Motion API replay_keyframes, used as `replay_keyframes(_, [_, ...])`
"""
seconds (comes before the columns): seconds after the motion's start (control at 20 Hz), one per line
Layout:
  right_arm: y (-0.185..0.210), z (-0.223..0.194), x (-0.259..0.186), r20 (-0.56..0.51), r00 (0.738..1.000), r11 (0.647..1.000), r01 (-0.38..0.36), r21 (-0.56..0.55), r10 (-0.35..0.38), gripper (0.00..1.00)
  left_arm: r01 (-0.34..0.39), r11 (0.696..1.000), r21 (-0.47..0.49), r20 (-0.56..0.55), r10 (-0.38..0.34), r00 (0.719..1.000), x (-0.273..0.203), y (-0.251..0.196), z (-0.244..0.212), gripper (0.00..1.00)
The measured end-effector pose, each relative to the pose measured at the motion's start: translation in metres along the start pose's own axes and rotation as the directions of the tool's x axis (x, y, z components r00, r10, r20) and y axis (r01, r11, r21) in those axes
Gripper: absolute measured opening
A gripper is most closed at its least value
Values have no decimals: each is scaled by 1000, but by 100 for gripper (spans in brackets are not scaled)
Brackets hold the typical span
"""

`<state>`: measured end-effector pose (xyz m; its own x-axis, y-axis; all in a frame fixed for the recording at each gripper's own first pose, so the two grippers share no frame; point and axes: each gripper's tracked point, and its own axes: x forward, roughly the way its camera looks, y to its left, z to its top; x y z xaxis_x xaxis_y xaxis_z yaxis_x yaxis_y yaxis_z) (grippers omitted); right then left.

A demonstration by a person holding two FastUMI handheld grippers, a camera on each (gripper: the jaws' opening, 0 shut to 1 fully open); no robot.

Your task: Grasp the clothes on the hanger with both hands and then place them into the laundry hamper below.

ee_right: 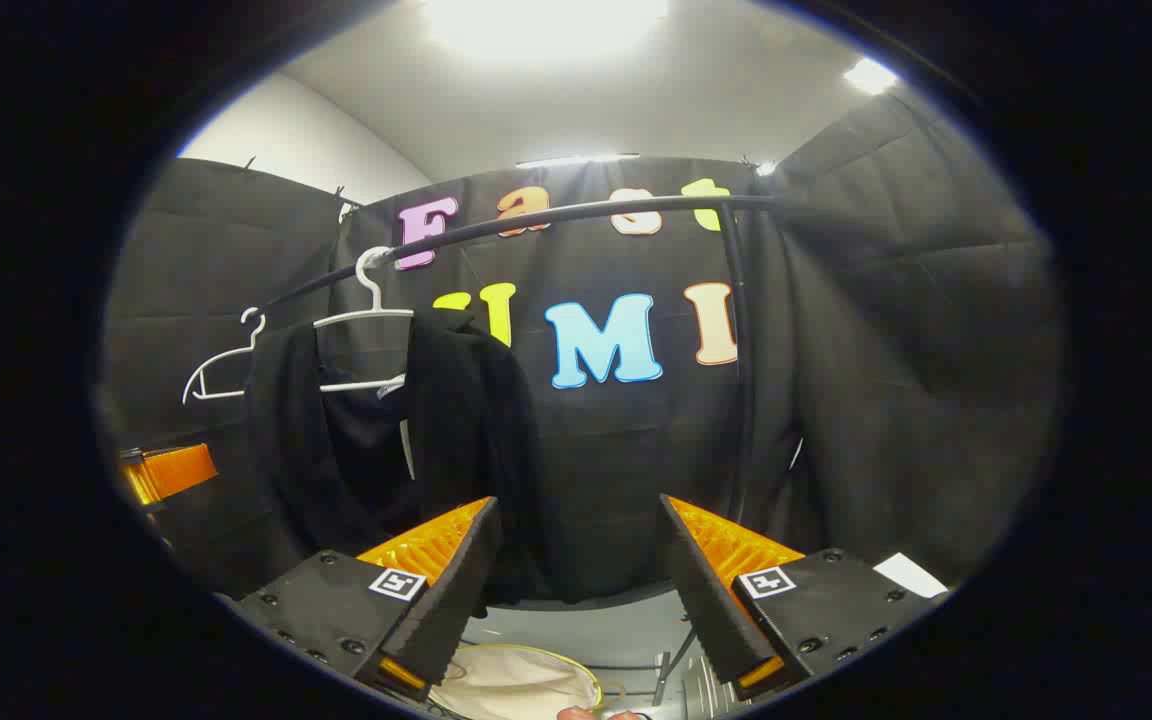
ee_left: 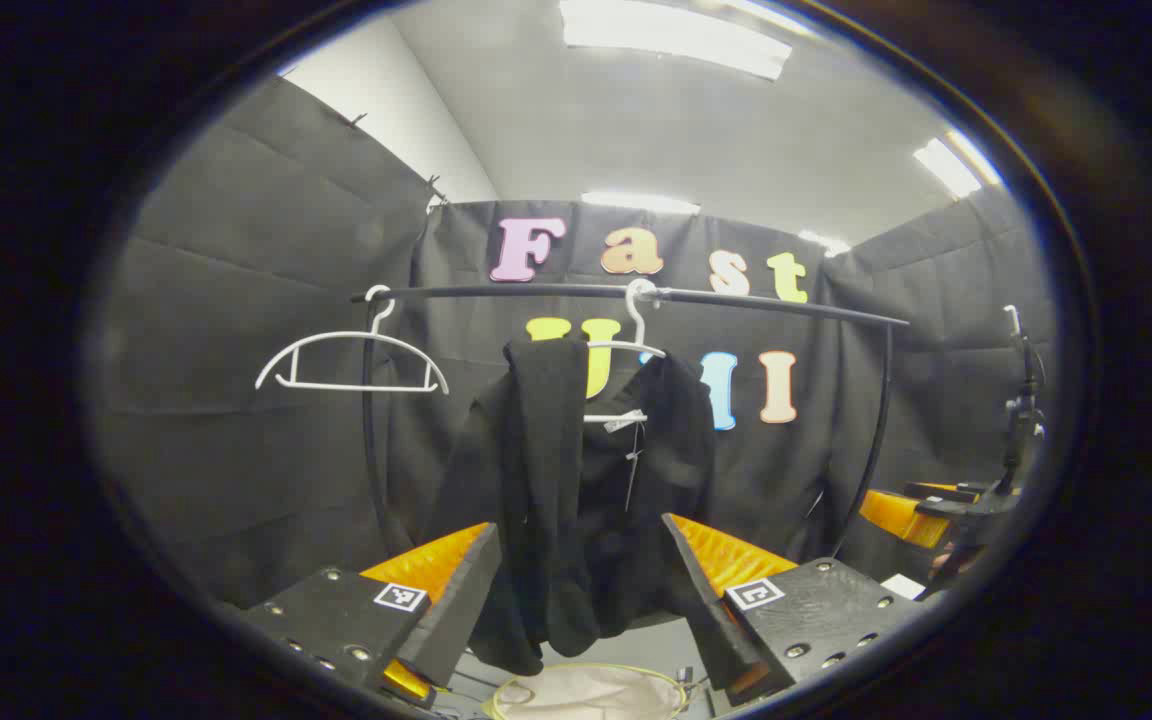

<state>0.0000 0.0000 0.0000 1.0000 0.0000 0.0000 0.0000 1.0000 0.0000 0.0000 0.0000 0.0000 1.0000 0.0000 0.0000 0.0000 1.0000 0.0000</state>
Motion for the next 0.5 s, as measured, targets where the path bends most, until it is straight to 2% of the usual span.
replay_keyframes(0.1, [-2, 0, 1, -1, 1000, 1000, 6, -9, -6, 98, -1, 1000, -6, -2, 1, 1000, 2, 1, 0, 93])
replay_keyframes(0.5, [-7, -4, 2, -19, 998, 998, 57, -10, -57, 98, 35, 999, 21, -6, -35, 999, 7, -5, -2, 93])
